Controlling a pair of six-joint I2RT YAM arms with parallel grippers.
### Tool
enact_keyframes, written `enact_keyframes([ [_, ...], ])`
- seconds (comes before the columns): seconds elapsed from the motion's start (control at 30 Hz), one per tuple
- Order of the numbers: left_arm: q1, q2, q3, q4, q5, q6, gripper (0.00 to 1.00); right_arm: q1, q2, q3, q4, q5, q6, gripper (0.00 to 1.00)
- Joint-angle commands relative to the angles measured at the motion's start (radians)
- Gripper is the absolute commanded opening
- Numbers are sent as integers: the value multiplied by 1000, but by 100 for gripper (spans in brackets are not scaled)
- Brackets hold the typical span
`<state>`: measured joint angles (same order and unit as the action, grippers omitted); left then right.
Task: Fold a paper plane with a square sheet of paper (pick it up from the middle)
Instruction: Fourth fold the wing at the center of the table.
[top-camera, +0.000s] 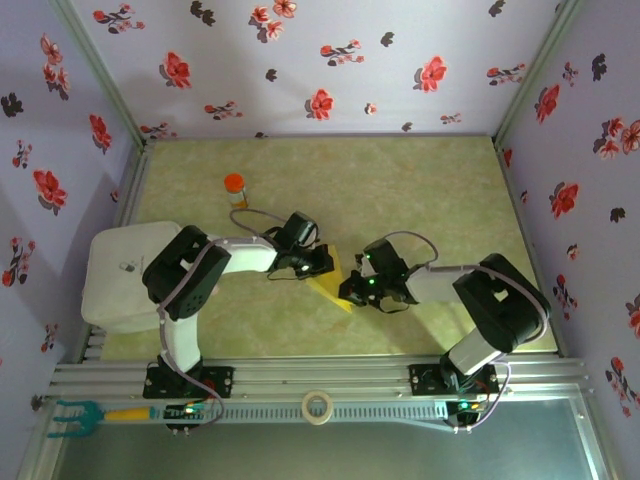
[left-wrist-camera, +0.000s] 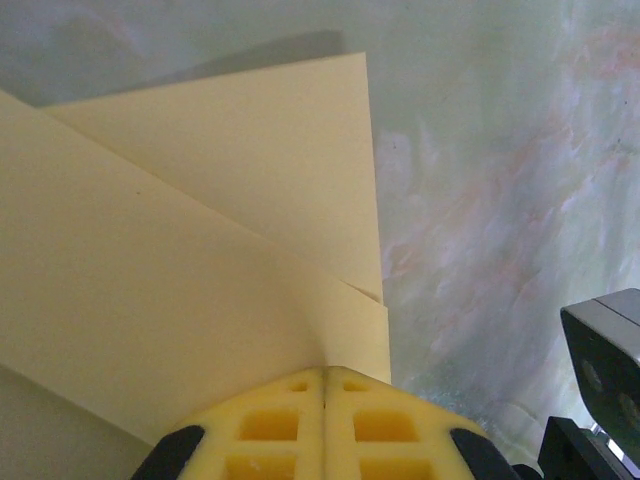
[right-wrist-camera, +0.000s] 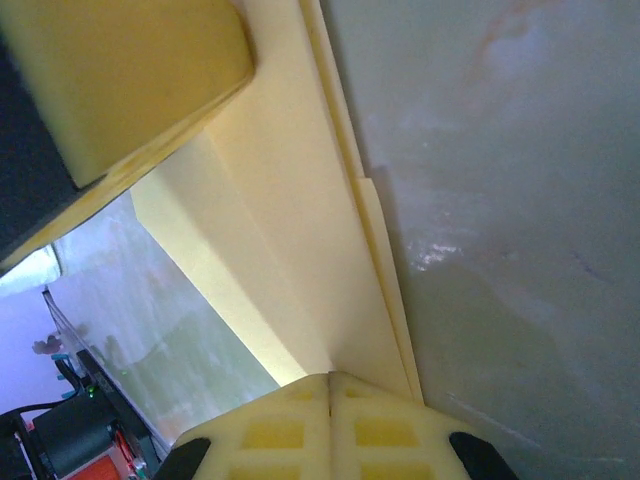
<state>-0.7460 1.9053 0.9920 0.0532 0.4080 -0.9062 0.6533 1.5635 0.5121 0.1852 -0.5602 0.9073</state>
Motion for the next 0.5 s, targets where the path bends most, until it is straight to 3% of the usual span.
enact_keyframes([
  [0.0,10,33,-36,-53,-34,2,6,9,-43,-87,-33,-15,43,3],
  [0.47,25,22,-55,-41,-31,-1,5,31,-266,-169,-228,58,40,3],
])
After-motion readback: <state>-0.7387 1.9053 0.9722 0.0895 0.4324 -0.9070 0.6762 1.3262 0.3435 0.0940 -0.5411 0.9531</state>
